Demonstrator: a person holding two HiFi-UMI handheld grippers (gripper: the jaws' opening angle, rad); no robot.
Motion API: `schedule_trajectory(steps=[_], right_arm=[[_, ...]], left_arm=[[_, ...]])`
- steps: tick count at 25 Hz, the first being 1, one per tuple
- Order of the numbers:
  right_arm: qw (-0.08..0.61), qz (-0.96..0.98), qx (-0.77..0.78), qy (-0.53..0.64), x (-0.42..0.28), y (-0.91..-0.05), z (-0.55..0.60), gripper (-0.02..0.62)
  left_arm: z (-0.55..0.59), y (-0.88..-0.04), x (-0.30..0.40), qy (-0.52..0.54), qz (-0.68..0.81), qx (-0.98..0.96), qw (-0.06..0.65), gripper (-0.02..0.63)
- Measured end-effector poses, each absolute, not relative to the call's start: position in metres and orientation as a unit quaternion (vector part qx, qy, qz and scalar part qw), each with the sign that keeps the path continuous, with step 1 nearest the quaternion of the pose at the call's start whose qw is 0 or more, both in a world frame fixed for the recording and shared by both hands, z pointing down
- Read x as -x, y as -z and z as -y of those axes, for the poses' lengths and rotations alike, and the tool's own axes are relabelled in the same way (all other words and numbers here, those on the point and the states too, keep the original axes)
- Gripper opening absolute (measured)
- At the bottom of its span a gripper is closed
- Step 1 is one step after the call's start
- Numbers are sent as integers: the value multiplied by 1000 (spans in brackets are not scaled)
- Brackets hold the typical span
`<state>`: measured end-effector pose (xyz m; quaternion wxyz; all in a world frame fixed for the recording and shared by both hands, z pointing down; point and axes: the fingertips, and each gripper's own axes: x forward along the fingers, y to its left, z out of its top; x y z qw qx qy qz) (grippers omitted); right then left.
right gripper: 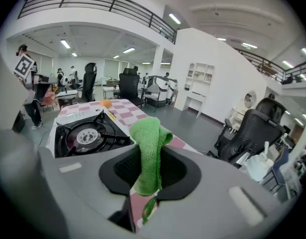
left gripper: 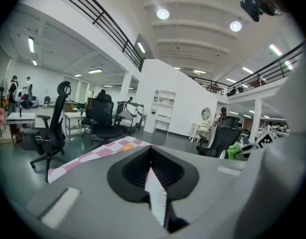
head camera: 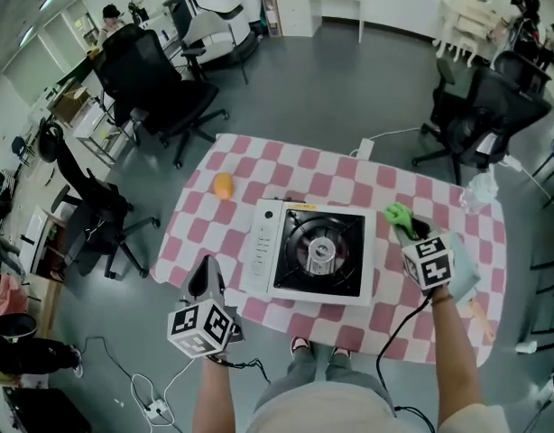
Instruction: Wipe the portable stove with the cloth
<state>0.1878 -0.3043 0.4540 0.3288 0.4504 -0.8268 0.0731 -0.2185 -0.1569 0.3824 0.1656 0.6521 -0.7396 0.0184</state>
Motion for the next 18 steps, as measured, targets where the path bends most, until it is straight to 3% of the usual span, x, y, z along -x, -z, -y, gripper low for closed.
schedule_trajectory(steps=[13, 18], right_arm=[[118, 736, -665, -44, -255, -337, 224, 78], [84, 718, -689, -43, -265, -328, 201, 78]], left_arm=[[219, -308, 148, 0, 656, -750, 84, 0], [227, -303, 129, 1, 642, -763, 79, 0]])
